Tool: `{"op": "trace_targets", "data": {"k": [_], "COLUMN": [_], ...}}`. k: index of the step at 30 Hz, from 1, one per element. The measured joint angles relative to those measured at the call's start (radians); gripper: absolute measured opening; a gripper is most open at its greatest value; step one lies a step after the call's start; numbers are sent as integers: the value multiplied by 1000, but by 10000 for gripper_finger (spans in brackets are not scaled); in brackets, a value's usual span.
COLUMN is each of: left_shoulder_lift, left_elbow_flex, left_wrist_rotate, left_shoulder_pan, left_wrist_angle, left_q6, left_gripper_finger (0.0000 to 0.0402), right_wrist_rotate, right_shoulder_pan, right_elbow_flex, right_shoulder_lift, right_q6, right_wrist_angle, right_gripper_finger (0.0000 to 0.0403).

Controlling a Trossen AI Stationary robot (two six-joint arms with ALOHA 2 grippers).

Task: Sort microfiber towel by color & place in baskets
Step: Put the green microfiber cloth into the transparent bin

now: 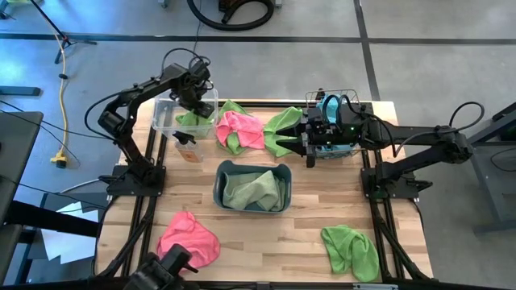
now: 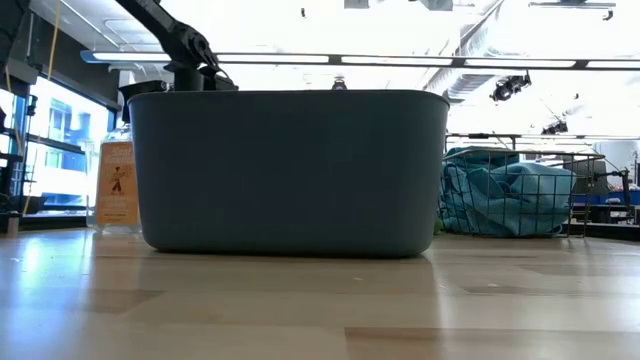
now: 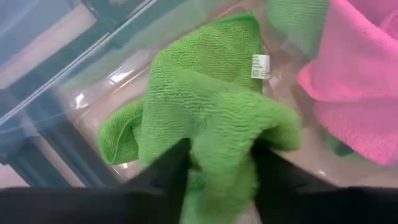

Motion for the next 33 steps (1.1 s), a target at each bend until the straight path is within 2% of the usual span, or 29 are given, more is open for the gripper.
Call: {"op": "trace_targets", "data": {"k": [2,4,10,17,22,28,33], "left_shoulder_lift": [-15,-41,-171,-383,-506,-608,-670], "left_elbow_flex": [0,0,25,79,159,269,294], "left_wrist_rotate": [-3,-4,-39,-69,-80,-31,28], "left_shoulder_pan": [0,2,19,23,23,3,-48], "left_wrist_angle": [5,24,47,57,66,149,245], "left_q6": [16,25,64,78,78,77,68], "left_gripper_finger": [52,16,3,1,1,0,0], "right_wrist_rotate": [0,0,0,0,0,0,0], "right_shoulder_pan": [0,0,0,0,0,0,0], "right_elbow_flex": [0,0,0,0,0,0,0], "right_shoulder_lift": [0,0,0,0,0,0,0], "right_q6": [2,0,0,-1,-1,-10,-28], "right_wrist_angle": [0,0,1,3,3,3,9], "right_gripper_finger": [174,174,174,174,174,174,174]}}
